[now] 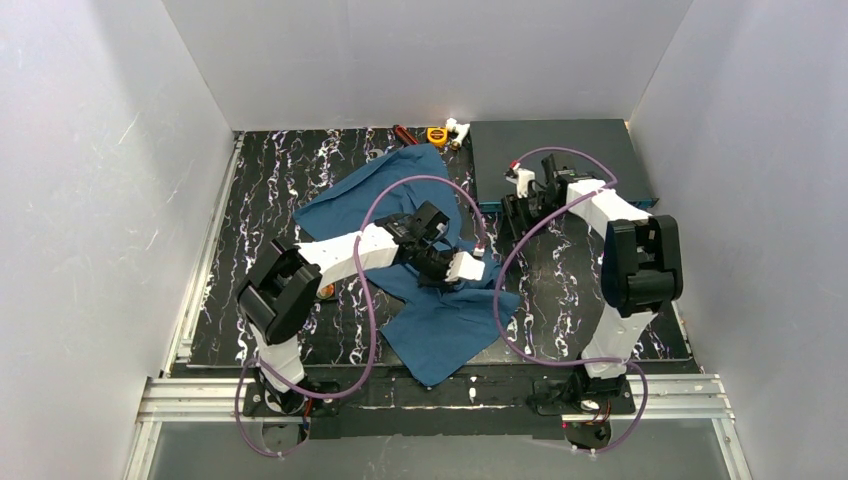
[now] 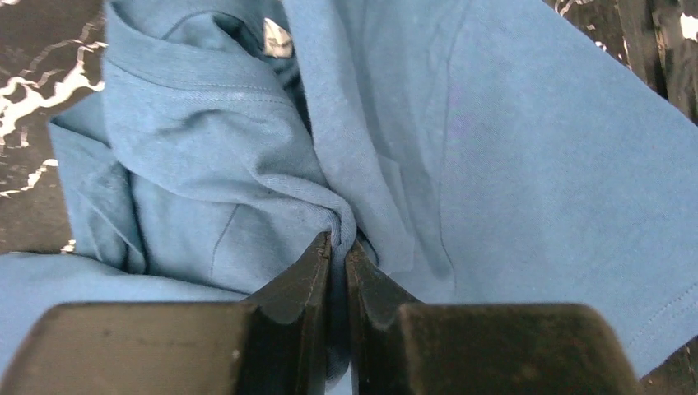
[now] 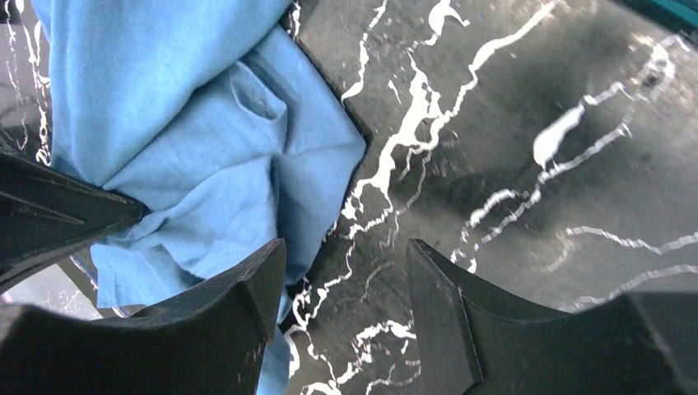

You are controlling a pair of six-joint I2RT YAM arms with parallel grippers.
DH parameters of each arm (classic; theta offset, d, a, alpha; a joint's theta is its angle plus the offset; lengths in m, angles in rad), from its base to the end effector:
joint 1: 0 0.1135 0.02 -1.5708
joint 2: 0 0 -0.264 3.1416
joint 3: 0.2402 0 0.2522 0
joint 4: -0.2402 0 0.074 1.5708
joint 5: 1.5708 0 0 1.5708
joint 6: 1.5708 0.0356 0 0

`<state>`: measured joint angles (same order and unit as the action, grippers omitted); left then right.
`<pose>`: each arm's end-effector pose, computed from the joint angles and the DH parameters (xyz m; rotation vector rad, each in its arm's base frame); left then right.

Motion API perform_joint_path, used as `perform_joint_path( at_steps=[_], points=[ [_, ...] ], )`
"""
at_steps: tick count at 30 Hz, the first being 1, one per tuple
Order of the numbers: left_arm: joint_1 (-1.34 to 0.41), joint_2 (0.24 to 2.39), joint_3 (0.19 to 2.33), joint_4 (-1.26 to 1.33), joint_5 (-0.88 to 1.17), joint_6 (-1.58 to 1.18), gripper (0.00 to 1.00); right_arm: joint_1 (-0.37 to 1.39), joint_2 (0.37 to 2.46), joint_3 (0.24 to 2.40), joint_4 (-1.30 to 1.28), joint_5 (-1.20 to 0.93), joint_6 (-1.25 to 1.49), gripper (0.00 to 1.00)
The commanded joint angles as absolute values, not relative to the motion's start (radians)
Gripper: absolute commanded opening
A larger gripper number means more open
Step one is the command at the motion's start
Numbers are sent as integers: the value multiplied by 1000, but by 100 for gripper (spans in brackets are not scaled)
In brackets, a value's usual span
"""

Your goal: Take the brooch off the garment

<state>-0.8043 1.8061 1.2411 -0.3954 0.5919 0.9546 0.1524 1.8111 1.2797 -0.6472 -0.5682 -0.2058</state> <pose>0.2492 -0.2874 0.2049 2.0065 1.3597 -0.6765 0.3570 0.0742 0.2014 -0.6210 2.5704 0.7566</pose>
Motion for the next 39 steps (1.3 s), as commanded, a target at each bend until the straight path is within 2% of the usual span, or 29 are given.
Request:
perform_joint_path(
  at_steps=[1,11,15,23,24,26,34,35,36,39],
  points=[
    [-803,1752,1189,-397,607,1015,10,206,1853,1315,-561,-568,-179,64],
    [-802,1735,1115,-316,577,1029,23,286,1973,1345,-480,-526,-184,64],
    [-801,1720,1092,-301,567,1023,27,323,1996,1339,-456,-497,-196,61],
    [-783,1700,1079,-271,544,986,35,340,2010,1331,-523,-496,-262,30],
    [-779,1699,1077,-272,542,984,35,338,2002,1328,-536,-511,-271,23],
    [-772,1694,1072,-265,542,981,36,335,1986,1329,-562,-526,-291,2],
    [-763,1626,1042,-246,521,934,59,262,1886,1458,-613,-532,-284,1],
    [-763,1613,1037,-247,520,926,73,255,1874,1476,-618,-527,-291,1],
    [-763,1600,1031,-247,517,917,77,250,1861,1490,-622,-523,-299,1],
    [-761,1569,1020,-253,504,898,82,234,1837,1523,-634,-509,-328,1]
  ],
)
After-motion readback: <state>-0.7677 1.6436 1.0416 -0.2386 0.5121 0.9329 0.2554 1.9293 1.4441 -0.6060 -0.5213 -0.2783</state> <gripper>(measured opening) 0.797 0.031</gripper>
